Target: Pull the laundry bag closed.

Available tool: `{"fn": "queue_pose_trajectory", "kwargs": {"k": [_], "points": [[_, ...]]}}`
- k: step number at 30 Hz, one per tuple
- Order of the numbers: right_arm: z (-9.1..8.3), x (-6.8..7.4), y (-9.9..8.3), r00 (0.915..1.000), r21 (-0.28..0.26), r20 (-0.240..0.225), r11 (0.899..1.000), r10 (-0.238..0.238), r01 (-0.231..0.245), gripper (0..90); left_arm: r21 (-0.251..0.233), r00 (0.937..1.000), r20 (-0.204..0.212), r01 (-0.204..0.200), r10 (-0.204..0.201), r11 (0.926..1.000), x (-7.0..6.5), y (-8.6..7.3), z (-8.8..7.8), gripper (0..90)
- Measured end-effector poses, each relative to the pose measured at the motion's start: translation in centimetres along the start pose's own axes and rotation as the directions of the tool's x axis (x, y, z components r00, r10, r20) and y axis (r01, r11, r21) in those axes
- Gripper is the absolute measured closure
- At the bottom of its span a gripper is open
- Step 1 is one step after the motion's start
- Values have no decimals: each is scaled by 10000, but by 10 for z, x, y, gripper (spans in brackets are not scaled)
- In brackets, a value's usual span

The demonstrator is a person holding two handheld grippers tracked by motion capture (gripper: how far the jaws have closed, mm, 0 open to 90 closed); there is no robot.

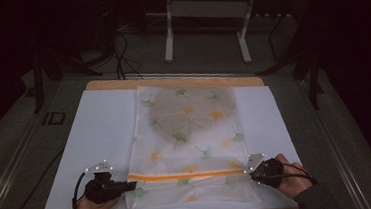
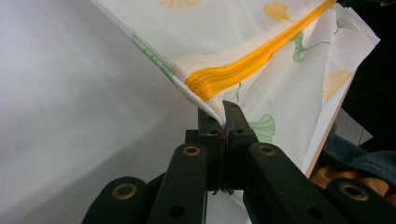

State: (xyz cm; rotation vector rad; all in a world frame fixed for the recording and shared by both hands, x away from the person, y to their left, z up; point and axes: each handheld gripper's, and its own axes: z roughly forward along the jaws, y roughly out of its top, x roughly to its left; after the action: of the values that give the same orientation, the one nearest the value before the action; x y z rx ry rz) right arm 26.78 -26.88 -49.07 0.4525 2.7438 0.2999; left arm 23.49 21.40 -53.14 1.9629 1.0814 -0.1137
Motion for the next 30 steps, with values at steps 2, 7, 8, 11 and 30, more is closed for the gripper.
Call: {"fn": "queue_pose_trajectory", "kwargs": {"k": [2,7,8,11,30], "points": [[0,1,-2,9999,-56,-115,10000,53,-53,900,150,10000,-18,-37,38,9999,-1,-1,2,886],[5,4,-9,9988,-229,-302,9990,384,-391,900,276,9997,-228,-88,94,9996,-1,-4,1,796],[5,2,-10,9976,-361,-359,9975,591,-604,896,177,9994,-354,-60,66,9998,0,-5,-1,759],[3,-1,-15,9913,-805,-550,9890,1198,-1240,834,-24,9959,-876,-229,226,9997,0,-5,-7,658],[11,-16,-40,8650,-3237,-1598,8025,4757,-5012,455,-1263,9184,-3954,-714,158,9894,13,-1,-17,539]]}}
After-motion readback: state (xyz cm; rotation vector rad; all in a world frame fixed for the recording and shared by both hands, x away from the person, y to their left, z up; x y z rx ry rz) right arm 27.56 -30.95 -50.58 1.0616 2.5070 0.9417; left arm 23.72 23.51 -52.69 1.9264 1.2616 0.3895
